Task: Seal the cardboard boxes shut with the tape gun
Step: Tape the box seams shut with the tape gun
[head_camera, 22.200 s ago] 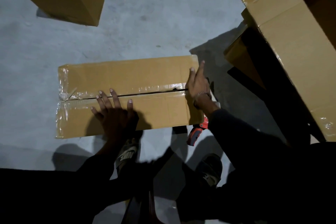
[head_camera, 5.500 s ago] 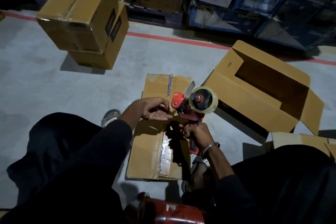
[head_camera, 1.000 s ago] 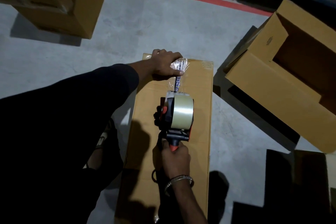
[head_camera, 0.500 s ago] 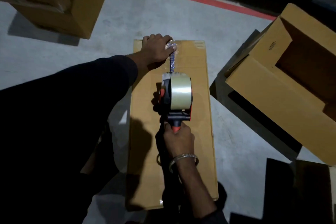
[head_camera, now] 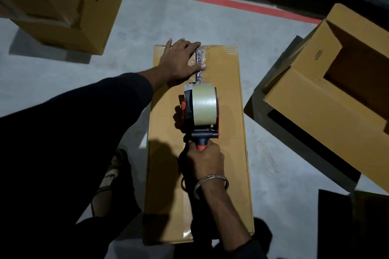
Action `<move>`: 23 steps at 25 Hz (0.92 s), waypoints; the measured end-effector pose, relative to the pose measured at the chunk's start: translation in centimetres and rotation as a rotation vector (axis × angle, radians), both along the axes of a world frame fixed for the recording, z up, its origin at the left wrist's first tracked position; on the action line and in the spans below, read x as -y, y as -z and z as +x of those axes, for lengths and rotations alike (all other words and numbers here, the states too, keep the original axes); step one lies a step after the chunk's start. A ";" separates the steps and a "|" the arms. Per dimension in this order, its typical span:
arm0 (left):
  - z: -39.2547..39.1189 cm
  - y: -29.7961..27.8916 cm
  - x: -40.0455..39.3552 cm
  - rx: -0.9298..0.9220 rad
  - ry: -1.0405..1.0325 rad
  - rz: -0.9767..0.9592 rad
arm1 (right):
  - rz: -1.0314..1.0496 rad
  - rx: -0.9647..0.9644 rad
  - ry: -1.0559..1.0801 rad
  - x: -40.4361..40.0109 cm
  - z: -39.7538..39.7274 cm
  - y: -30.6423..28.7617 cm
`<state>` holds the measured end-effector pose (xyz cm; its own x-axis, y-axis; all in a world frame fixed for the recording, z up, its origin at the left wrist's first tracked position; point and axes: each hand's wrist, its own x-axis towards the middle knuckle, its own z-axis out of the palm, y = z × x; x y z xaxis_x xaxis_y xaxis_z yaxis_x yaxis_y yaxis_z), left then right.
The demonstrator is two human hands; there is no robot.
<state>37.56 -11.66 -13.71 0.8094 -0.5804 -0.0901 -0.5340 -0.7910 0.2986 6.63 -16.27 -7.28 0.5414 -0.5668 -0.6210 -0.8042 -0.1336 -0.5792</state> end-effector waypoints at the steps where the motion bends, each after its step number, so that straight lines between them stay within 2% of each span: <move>1: 0.1 0.1 0.2 -0.014 -0.024 -0.019 | -0.015 -0.010 0.005 -0.1 0.0 0.0; 7: -0.2 -0.3 1.1 -0.063 -0.121 -0.088 | -0.041 -0.040 -0.040 -0.1 0.2 -0.8; 10: 0.2 -0.1 1.4 -0.075 -0.143 -0.054 | -0.009 -0.057 -0.077 0.5 0.1 -1.4; 15: 0.3 0.0 1.7 -0.093 -0.150 -0.044 | 0.018 -0.147 -0.101 -0.1 -4.3 -1.9; 23: 0.1 -0.5 0.5 -0.080 -0.064 0.029 | -0.042 -0.161 -0.119 -0.9 -8.5 -2.5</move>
